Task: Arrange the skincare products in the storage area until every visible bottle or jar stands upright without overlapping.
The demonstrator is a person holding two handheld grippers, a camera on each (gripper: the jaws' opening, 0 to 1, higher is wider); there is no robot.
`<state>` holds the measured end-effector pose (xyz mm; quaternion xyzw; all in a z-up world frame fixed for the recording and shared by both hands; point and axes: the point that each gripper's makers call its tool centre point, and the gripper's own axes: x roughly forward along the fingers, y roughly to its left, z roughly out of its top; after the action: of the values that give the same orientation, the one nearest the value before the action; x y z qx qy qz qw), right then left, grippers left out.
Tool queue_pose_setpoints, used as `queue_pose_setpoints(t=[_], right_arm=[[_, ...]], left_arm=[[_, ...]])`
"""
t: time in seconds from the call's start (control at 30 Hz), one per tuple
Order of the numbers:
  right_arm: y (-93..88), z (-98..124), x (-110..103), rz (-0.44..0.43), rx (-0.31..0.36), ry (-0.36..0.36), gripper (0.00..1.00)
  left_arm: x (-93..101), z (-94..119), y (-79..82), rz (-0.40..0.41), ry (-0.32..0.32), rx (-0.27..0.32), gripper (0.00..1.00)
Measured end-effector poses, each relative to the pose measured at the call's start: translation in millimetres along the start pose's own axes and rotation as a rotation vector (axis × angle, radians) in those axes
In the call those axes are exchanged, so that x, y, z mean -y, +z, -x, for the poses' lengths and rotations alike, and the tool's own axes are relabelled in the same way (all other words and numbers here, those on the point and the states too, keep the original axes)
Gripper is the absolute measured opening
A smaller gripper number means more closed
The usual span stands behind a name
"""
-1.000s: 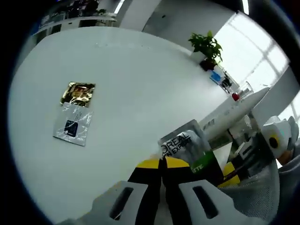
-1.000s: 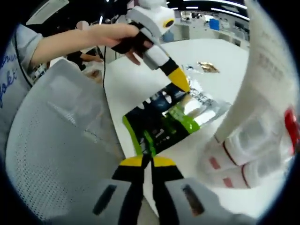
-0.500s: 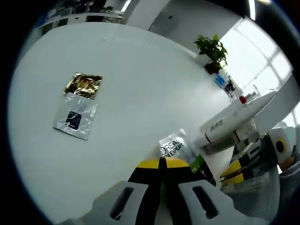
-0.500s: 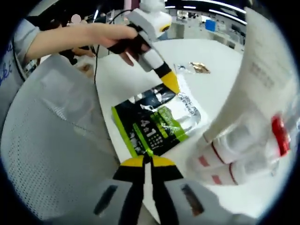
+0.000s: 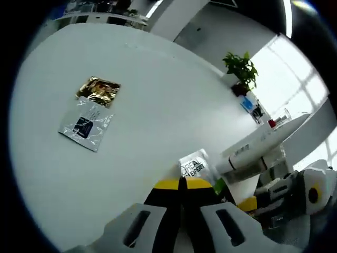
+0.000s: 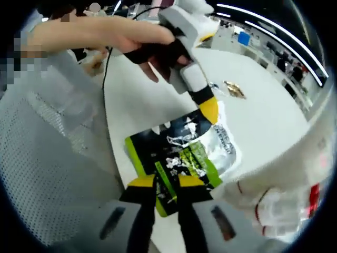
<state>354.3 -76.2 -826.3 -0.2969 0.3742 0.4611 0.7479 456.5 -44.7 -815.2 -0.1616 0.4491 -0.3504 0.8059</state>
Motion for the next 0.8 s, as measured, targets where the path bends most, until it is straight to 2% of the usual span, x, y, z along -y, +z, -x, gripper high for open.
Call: queue_pose_setpoints(t=[0.3,0.5,0.8], right_arm=[[-3.4,-1,7,-0.006,-0.012,-0.022,0.15],[-4.1,-2,7,-0.009,-0.005,-0.013,0.15],[-2.8,-4,14,0.007,-0.008,-0.031,0.15]], left_arm=[[1.2,-5,8.5,0.047,-0.019,0.046,0.0],[-0.3,-7,7.8,0.018,-0.014,0.041,0.0],[-4.8,-7,14.1,-0.016,0.003,0.072,0.0]])
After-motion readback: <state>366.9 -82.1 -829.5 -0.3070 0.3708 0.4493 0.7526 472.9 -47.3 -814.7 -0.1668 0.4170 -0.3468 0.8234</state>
